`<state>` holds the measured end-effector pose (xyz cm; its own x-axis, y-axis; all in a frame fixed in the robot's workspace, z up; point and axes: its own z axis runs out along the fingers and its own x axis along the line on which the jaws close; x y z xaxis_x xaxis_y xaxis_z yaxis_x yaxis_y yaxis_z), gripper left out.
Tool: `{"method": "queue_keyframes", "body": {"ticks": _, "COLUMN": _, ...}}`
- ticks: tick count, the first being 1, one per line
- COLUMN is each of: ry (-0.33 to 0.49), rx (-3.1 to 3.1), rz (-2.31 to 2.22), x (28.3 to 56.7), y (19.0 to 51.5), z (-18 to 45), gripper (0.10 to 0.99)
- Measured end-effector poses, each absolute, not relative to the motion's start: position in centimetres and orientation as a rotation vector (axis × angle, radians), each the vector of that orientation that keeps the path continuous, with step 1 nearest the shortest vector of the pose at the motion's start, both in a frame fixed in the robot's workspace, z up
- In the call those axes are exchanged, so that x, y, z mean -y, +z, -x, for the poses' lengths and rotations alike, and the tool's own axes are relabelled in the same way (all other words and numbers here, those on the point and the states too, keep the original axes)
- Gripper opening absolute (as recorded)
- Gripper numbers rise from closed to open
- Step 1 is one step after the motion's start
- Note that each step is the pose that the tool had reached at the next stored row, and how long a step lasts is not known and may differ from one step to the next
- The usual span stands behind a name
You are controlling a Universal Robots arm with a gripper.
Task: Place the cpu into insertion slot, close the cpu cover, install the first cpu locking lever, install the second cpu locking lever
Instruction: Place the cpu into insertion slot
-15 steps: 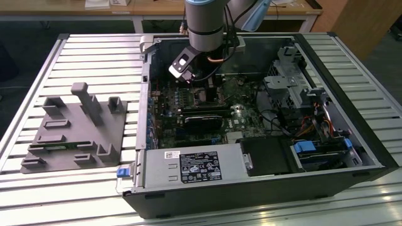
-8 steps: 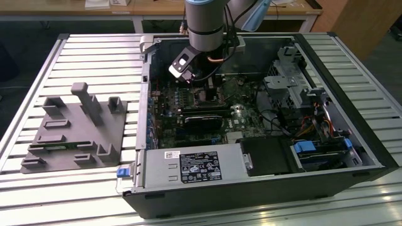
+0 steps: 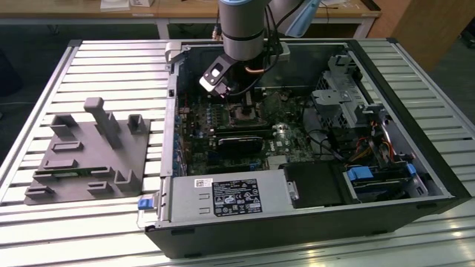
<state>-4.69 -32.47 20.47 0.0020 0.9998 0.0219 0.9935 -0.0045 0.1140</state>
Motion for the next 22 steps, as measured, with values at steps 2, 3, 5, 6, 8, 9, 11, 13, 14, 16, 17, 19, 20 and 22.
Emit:
{"method": "queue_keyframes", "body": {"ticks": 2, "ry": 0.148, "rx": -2.169, "rz": -2.176, "x": 32.47, "y": 20.48, "z": 4.69, "gripper": 0.106}}
{"method": "queue_keyframes", "body": {"ticks": 3, "ry": 0.148, "rx": -2.169, "rz": -2.176, "x": 32.47, "y": 20.49, "z": 4.69, "gripper": 0.106}}
{"method": "queue_keyframes", "body": {"ticks": 5, "ry": 0.099, "rx": -2.193, "rz": -2.201, "x": 32.47, "y": 20.48, "z": 4.63, "gripper": 0.106}}
{"method": "queue_keyframes", "body": {"ticks": 6, "ry": 0.090, "rx": -2.197, "rz": -2.205, "x": 32.47, "y": 20.47, "z": 4.63, "gripper": 0.106}}
{"method": "queue_keyframes", "body": {"ticks": 8, "ry": 0.087, "rx": -2.198, "rz": -2.207, "x": 32.47, "y": 20.47, "z": 4.54, "gripper": 0.106}}
{"method": "queue_keyframes", "body": {"ticks": 9, "ry": 0.087, "rx": -2.196, "rz": -2.210, "x": 32.47, "y": 20.46, "z": 4.44, "gripper": 0.106}}
{"method": "queue_keyframes", "body": {"ticks": 11, "ry": 0.087, "rx": -2.188, "rz": -2.217, "x": 32.47, "y": 20.43, "z": 4.26, "gripper": 0.106}}
{"method": "queue_keyframes", "body": {"ticks": 13, "ry": 0.087, "rx": -2.185, "rz": -2.220, "x": 32.47, "y": 20.43, "z": 4.13, "gripper": 0.106}}
{"method": "queue_keyframes", "body": {"ticks": 14, "ry": 0.087, "rx": -2.183, "rz": -2.222, "x": 32.47, "y": 20.41, "z": 4.07, "gripper": 0.106}}
{"method": "queue_keyframes", "body": {"ticks": 16, "ry": 0.087, "rx": -2.179, "rz": -2.225, "x": 32.47, "y": 20.38, "z": 4.02, "gripper": 0.106}}
{"method": "queue_keyframes", "body": {"ticks": 17, "ry": 0.087, "rx": -2.178, "rz": -2.226, "x": 32.46, "y": 20.33, "z": 4.01, "gripper": 0.106}}
{"method": "queue_keyframes", "body": {"ticks": 19, "ry": 0.087, "rx": -2.178, "rz": -2.227, "x": 32.47, "y": 20.22, "z": 4.01, "gripper": 0.106}}
{"method": "queue_keyframes", "body": {"ticks": 20, "ry": 0.087, "rx": -2.178, "rz": -2.227, "x": 32.47, "y": 20.17, "z": 4.01, "gripper": 0.106}}
{"method": "queue_keyframes", "body": {"ticks": 22, "ry": 0.087, "rx": -2.178, "rz": -2.227, "x": 32.47, "y": 20.15, "z": 4.01, "gripper": 0.106}}
